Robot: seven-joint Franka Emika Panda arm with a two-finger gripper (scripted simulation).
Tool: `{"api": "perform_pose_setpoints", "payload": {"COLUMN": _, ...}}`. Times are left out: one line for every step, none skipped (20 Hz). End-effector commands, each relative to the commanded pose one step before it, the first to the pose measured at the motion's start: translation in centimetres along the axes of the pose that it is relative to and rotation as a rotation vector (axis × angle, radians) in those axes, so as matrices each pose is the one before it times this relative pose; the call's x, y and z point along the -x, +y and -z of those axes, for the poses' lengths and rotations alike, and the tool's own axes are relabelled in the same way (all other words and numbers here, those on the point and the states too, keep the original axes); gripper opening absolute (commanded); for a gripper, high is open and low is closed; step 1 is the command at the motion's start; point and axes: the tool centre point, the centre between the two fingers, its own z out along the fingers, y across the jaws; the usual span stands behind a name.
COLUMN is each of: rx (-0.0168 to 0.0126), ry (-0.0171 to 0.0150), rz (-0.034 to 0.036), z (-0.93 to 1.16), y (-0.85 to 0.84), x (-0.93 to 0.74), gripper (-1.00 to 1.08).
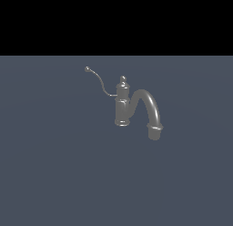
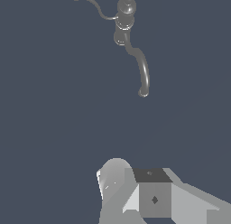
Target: Turn on the faucet by rotating a designated handle.
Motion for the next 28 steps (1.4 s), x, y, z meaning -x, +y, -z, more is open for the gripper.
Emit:
{"api": "perform_pose_setpoints", "payload": {"rx": 0.0, "ry": 0.0, "rz": 0.0, "z": 0.0, "y": 0.001, "x": 0.0, "gripper": -1.0}}
{"api": "perform_pose_setpoints", "payload": {"rx": -0.00037, "ry": 0.00077, "rz": 0.00046, "z": 0.022, "y": 0.006, "x": -0.016, "gripper": -1.0}}
{"api": "perform_pose_setpoints", "payload": {"rx": -0.00123, "ry": 0.00244, "rz": 0.00144, "z": 0.069, "y": 0.022, "x": -0.038, "gripper": -1.0}}
{"api": "perform_pose_setpoints", "payload": {"rx": -0.00198, "ry": 0.00393, "rz": 0.00233, "z": 0.111, "y": 0.036, "x": -0.064, "gripper": -1.0}}
{"api": "perform_pose_setpoints", "payload": {"rx": -0.00269, "ry": 0.00538, "rz": 0.00317, "z": 0.152, "y": 0.05, "x": -0.092, "gripper": -1.0}}
{"api": "perform_pose_setpoints", "payload": {"rx": -0.00341, "ry": 0.00685, "rz": 0.00404, "z": 0.193, "y": 0.064, "x": -0.116, "gripper": -1.0}}
{"api": "perform_pose_setpoints", "payload": {"rx": -0.00359, "ry": 0.00729, "rz": 0.00429, "z": 0.205, "y": 0.07, "x": -0.121, "gripper": -1.0}}
{"api": "perform_pose_setpoints", "payload": {"rx": -0.00279, "ry": 0.00572, "rz": 0.00338, "z": 0.161, "y": 0.056, "x": -0.096, "gripper": -1.0}}
{"api": "perform_pose_setpoints", "payload": {"rx": -0.00198, "ry": 0.0041, "rz": 0.00244, "z": 0.115, "y": 0.041, "x": -0.067, "gripper": -1.0}}
{"api": "perform_pose_setpoints", "payload": {"rx": -0.00117, "ry": 0.00244, "rz": 0.00149, "z": 0.069, "y": 0.025, "x": -0.04, "gripper": -1.0}}
{"api": "perform_pose_setpoints", "payload": {"rx": -0.00036, "ry": 0.00076, "rz": 0.0005, "z": 0.021, "y": 0.008, "x": -0.015, "gripper": -1.0}}
{"api": "perform_pose_setpoints", "payload": {"rx": 0.00038, "ry": -0.00078, "rz": -0.00044, "z": -0.022, "y": -0.008, "x": 0.017, "gripper": -1.0}}
{"api": "perform_pose_setpoints", "payload": {"rx": 0.00059, "ry": -0.00127, "rz": -0.00094, "z": -0.036, "y": -0.014, "x": 0.018, "gripper": -1.0}}
{"api": "perform_pose_setpoints", "payload": {"rx": -0.00006, "ry": -0.00017, "rz": -0.00118, "z": -0.007, "y": -0.007, "x": -0.03, "gripper": -1.0}}
{"api": "perform_pose_setpoints", "payload": {"rx": -0.00046, "ry": 0.0003, "rz": -0.00222, "z": 0.003, "y": -0.007, "x": -0.072, "gripper": -1.0}}
{"api": "perform_pose_setpoints", "payload": {"rx": -0.0006, "ry": 0.00032, "rz": -0.00324, "z": 0.001, "y": -0.014, "x": -0.103, "gripper": -1.0}}
{"api": "perform_pose_setpoints", "payload": {"rx": -0.00069, "ry": 0.00024, "rz": -0.00431, "z": -0.004, "y": -0.02, "x": -0.131, "gripper": -1.0}}
{"api": "perform_pose_setpoints", "payload": {"rx": -0.00081, "ry": 0.00019, "rz": -0.00546, "z": -0.009, "y": -0.023, "x": -0.159, "gripper": -1.0}}
{"api": "perform_pose_setpoints", "payload": {"rx": -0.00092, "ry": 0.00015, "rz": -0.00645, "z": -0.013, "y": -0.033, "x": -0.189, "gripper": -1.0}}
{"api": "perform_pose_setpoints", "payload": {"rx": -0.00103, "ry": 0.00013, "rz": -0.00746, "z": -0.017, "y": -0.039, "x": -0.216, "gripper": -1.0}}
{"api": "perform_pose_setpoints", "payload": {"rx": -0.00116, "ry": 0.00014, "rz": -0.00841, "z": -0.021, "y": -0.045, "x": -0.243, "gripper": -1.0}}
{"api": "perform_pose_setpoints", "payload": {"rx": -0.00129, "ry": 0.00018, "rz": -0.00933, "z": -0.024, "y": -0.052, "x": -0.27, "gripper": -1.0}}
{"api": "perform_pose_setpoints", "payload": {"rx": -0.00144, "ry": 0.00022, "rz": -0.0103, "z": -0.028, "y": -0.061, "x": -0.299, "gripper": -1.0}}
{"api": "perform_pose_setpoints", "payload": {"rx": -0.00155, "ry": 0.00023, "rz": -0.01117, "z": -0.033, "y": -0.072, "x": -0.325, "gripper": -1.0}}
{"api": "perform_pose_setpoints", "payload": {"rx": -0.00167, "ry": 0.0002, "rz": -0.01231, "z": -0.041, "y": -0.082, "x": -0.355, "gripper": -1.0}}
{"api": "perform_pose_setpoints", "payload": {"rx": -0.00177, "ry": 0.00018, "rz": -0.01338, "z": -0.049, "y": -0.095, "x": -0.384, "gripper": -1.0}}
{"api": "perform_pose_setpoints", "payload": {"rx": -0.00188, "ry": 0.00016, "rz": -0.01444, "z": -0.058, "y": -0.109, "x": -0.412, "gripper": -1.0}}
{"api": "perform_pose_setpoints", "payload": {"rx": -0.00199, "ry": 0.00014, "rz": -0.01554, "z": -0.067, "y": -0.125, "x": -0.442, "gripper": -1.0}}
